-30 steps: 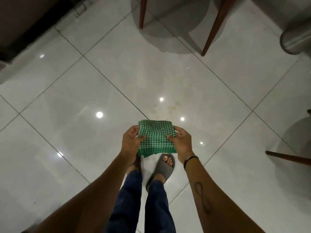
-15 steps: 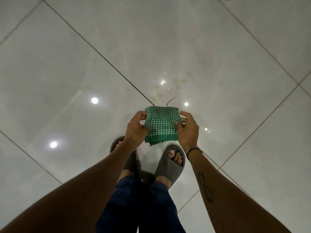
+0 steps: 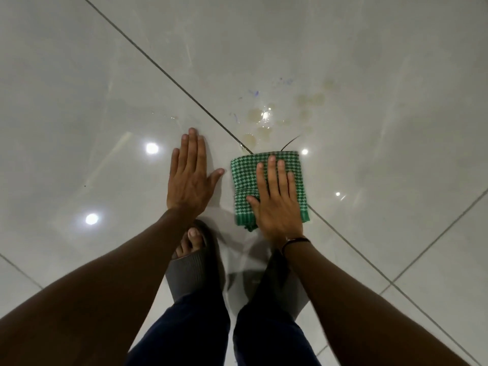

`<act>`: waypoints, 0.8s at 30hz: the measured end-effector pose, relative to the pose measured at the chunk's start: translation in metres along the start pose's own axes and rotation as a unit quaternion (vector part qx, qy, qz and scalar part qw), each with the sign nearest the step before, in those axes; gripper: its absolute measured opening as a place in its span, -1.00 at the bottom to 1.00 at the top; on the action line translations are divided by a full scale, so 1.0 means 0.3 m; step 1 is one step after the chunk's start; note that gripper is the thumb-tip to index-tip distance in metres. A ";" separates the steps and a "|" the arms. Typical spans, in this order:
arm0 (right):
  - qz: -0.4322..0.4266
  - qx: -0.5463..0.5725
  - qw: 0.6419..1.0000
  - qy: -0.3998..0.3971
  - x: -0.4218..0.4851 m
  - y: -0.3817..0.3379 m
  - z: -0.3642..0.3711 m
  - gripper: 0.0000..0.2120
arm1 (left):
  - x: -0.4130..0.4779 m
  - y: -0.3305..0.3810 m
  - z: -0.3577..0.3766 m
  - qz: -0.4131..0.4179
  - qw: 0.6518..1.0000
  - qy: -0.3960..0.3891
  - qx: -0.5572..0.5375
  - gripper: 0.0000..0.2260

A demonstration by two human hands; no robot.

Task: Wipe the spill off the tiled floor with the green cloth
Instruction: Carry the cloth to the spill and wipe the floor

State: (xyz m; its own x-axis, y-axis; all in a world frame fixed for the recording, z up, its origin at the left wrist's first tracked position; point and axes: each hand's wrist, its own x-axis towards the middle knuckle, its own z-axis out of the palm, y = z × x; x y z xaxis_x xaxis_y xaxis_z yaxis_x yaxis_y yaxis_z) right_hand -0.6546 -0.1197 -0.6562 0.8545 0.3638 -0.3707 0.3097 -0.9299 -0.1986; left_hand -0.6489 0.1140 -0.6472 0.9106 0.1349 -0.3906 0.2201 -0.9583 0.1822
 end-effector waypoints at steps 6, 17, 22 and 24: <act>0.037 -0.009 0.999 0.008 0.067 0.147 -0.063 -0.24 | -0.004 -0.044 0.017 0.028 0.999 0.028 0.009 -0.09; -0.024 -0.054 0.998 0.031 0.139 0.166 -0.079 -0.29 | 0.092 -0.121 0.022 0.015 0.994 0.099 0.047 -0.09; 0.174 -0.012 0.978 0.111 0.380 0.091 -0.133 -0.30 | 0.106 -0.134 0.055 0.030 0.990 0.122 0.064 -0.07; 0.127 -0.013 0.986 0.108 0.461 0.011 -0.144 -0.31 | 0.098 -0.139 0.048 0.028 0.991 0.116 0.064 -0.07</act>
State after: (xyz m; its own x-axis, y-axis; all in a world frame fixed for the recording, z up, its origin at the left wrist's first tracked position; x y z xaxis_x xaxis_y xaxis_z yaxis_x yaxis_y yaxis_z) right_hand -0.5176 -0.0748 -0.6689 0.9738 0.1010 -0.2035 0.0819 -0.9916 -0.1005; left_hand -0.6362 0.1544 -0.6792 0.9794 0.1204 -0.1619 0.1339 -0.9881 0.0756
